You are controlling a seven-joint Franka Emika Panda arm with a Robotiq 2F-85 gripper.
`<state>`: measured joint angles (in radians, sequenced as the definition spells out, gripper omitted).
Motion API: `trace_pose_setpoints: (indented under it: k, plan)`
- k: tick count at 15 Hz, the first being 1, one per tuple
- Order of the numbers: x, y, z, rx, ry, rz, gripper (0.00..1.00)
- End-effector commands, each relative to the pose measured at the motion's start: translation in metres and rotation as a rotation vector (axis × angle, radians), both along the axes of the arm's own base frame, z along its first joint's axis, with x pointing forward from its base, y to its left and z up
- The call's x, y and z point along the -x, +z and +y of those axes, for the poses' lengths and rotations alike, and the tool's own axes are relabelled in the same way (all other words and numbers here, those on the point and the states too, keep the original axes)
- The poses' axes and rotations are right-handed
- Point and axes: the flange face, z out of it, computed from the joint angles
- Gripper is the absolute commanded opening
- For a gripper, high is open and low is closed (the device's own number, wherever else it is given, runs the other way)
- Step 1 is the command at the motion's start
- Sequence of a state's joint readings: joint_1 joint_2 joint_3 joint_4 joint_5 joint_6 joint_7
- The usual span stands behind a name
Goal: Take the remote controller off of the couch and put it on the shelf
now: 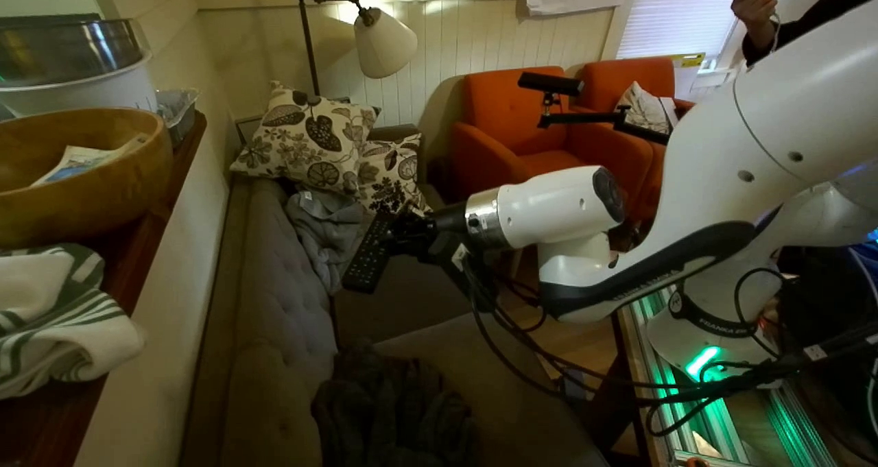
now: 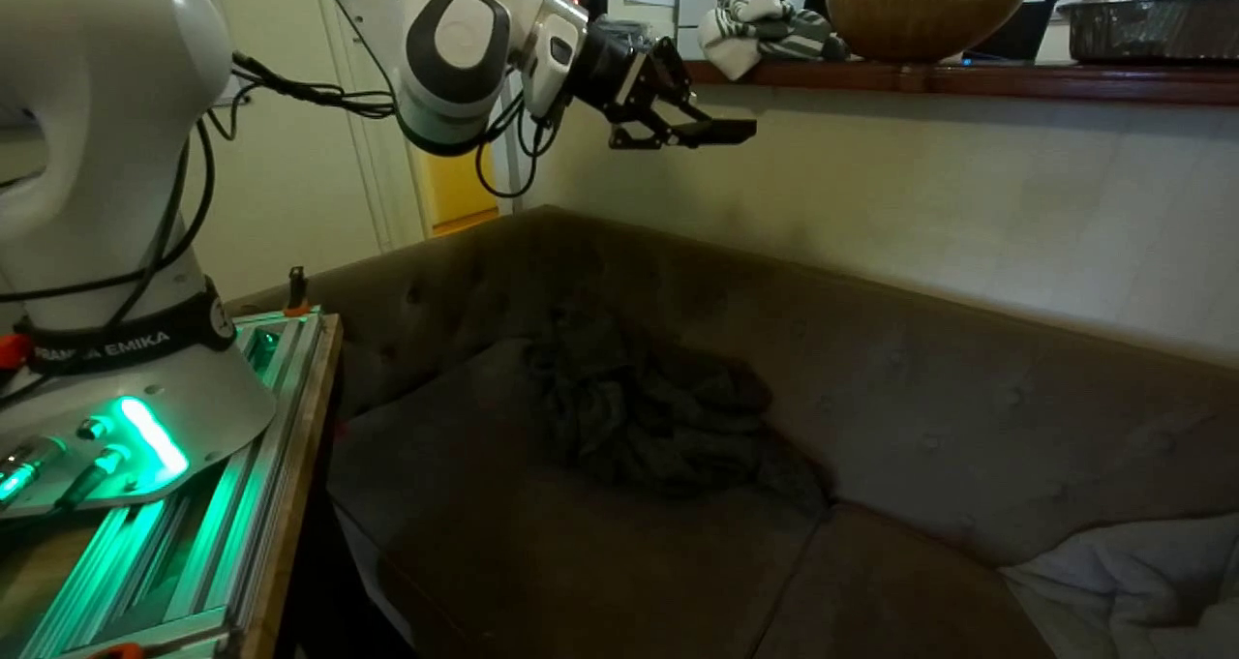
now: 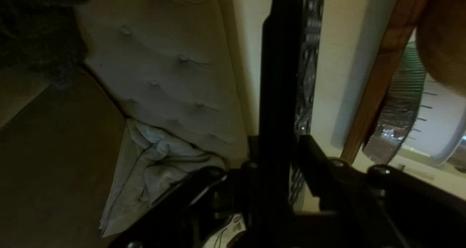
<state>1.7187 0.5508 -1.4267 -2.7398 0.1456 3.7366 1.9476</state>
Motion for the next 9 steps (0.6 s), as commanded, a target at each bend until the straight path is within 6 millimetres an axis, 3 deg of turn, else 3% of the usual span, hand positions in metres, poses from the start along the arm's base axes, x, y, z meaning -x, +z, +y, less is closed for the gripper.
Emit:
trace_pose_setpoints:
  k: [1,6,8,9]
  plan:
    - [-0.007,0.038,0.005,-0.012,0.162,-0.093,0.07]
    - [-0.015,0.075,0.007,-0.028,0.39,-0.182,0.07]
    - [-0.024,0.079,0.0,0.003,0.382,-0.145,0.07]
    - [-0.016,0.068,0.006,0.025,0.358,-0.151,0.3]
